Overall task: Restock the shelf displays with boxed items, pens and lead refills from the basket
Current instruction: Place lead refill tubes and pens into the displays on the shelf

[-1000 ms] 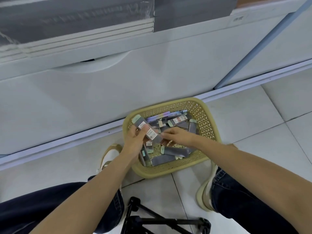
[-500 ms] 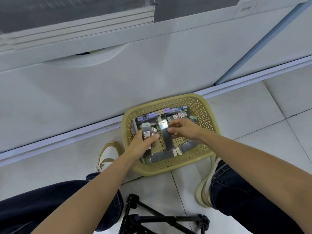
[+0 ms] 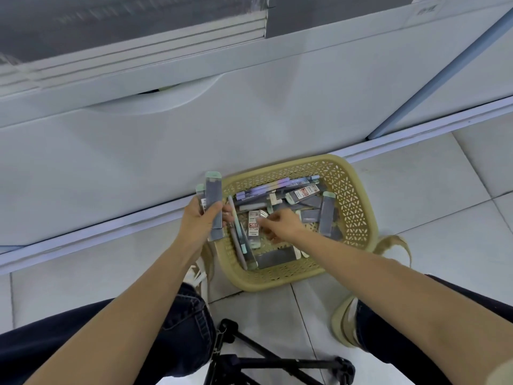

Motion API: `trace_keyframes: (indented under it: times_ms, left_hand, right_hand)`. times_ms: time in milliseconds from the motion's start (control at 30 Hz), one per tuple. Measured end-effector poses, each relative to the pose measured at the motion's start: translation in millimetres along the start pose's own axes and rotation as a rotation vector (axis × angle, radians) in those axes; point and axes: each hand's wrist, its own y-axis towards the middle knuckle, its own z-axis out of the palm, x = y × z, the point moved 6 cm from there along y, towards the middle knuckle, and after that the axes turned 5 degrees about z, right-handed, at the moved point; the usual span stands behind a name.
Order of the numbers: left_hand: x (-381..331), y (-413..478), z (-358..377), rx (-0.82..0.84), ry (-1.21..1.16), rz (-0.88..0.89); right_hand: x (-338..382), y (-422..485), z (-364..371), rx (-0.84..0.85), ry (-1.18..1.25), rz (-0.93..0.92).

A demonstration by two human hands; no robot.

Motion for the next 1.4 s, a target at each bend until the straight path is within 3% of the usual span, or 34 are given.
trace_keyframes:
  times_ms: [133,333,467,600,767,933,1267,1400]
  left_hand:
    - [6,-5,-7,-0.002,-0.028,-0.011]
    - [-1,-5,1,0.053,-0.007,-0.016]
    - [-8,-7,8,0.084,0.037,-0.056]
    - [-37,-16,31,0.19,0.0,-0.055]
    - [-100,-40,65,0.345,-0.013,0.104]
    - [-160,-67,75,0.255,-0.16,0.219]
    - [-277,-121,96,0.28,-0.13,0.454]
    - [-322,-138,106,0.396,-0.179,0.463]
  right_hand:
    - [6,8,17,-0.164,-0.274,-0.055]
    - [8,8,-4,0.05,-0.13,0.0]
    - [36,-20,-50,0.188,-0.236,-0.151]
    - [93,-65,-89,0.19,-0.313,-0.377]
    - [151,-122,-122,0.058,-0.116,-0.573]
    - [181,-177,-151,0.09,0.234,-0.678]
    - [227,-304,-191,-0.025,0.148,-0.979]
    - [241,-343,-215,-0.097,0.13,-1.026]
